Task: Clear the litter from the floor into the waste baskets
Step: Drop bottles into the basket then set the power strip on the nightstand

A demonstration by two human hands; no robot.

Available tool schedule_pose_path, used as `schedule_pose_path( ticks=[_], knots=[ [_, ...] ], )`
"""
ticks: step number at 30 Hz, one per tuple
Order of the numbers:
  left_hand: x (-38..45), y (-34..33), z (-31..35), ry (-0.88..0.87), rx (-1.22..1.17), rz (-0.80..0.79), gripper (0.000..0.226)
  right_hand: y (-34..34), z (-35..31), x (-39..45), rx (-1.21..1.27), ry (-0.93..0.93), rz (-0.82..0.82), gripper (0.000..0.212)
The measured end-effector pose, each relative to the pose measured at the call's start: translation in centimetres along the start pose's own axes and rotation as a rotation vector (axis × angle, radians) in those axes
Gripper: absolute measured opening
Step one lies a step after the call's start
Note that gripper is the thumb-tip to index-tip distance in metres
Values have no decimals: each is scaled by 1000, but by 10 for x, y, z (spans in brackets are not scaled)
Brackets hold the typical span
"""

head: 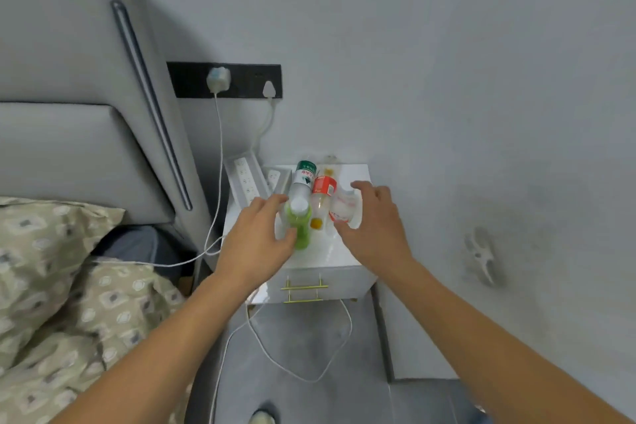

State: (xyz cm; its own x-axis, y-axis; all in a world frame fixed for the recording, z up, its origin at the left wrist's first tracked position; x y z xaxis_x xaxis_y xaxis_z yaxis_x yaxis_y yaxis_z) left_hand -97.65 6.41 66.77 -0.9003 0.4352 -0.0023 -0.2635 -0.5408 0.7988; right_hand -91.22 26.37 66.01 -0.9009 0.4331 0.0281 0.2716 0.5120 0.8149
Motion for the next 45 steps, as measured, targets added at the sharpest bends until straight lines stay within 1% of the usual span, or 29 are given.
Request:
schedule_pose_path(
  ticks=[2, 3, 6, 8, 10, 12, 14, 16, 18, 21, 25, 27, 33, 36, 39, 42, 45],
  knots=[
    [53, -14, 4, -50, 89, -58, 62, -5, 4, 47, -68, 2, 43, 66],
    [76, -23, 4, -80, 151, -88, 67, -13, 7, 68, -105, -11, 29, 68],
    [123, -58, -5, -108, 310, -238, 83, -46, 19, 105, -221, -74, -113, 70],
    [138, -83, -14, -111, 401, -347, 89, -68, 29, 111, -247, -112, -218, 61],
    [143, -105, -25, -122, 463, -432, 91, -80, 40, 111, -218, -134, -235, 53],
    [141, -120, -36, -138, 493, -491, 82, -82, 48, 109, -200, -125, -194, 53],
    [137, -128, -45, -169, 499, -487, 63, -79, 53, 105, -209, -106, -160, 52],
    [134, -129, -49, -190, 467, -446, 51, -76, 57, 97, -192, -104, -133, 51],
    [130, -125, -48, -204, 407, -396, 47, -71, 60, 86, -171, -103, -107, 50],
    [118, -115, -36, -225, 328, -337, 47, -60, 63, 62, -152, -110, -79, 51],
    [86, -99, -11, -289, 291, -286, 49, -37, 66, 13, -107, -103, -37, 49],
    [64, -92, 3, -309, 276, -286, 48, -25, 69, -21, -61, -117, -9, 47],
    [-43, -95, 47, -319, 230, -336, 41, 6, 97, -166, 47, -260, 34, 45],
    [-105, -120, 67, -321, 196, -433, 42, 22, 122, -252, 98, -370, 36, 45],
    [-161, -159, 93, -322, 191, -554, 49, 37, 156, -324, 122, -480, 26, 54],
    [-200, -208, 130, -333, 162, -666, 56, 57, 205, -382, 100, -594, 49, 53],
    [-226, -253, 171, -357, 80, -772, 60, 77, 253, -425, 138, -722, 123, 51]
  ],
)
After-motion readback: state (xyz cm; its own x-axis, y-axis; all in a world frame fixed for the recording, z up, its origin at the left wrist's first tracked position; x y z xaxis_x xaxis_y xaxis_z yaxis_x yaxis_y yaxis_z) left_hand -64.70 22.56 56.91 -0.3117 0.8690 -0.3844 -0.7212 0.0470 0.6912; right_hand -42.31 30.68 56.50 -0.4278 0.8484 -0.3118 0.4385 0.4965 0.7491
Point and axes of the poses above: each hand's wrist, its own x-axis towards the middle knuckle, its own y-axis out of the back of the hand, z = x × y, the point moved 7 cm from there along x, towards the middle knuckle, and after that the axes turned 1 degree about -x, right-handed, at the moved point
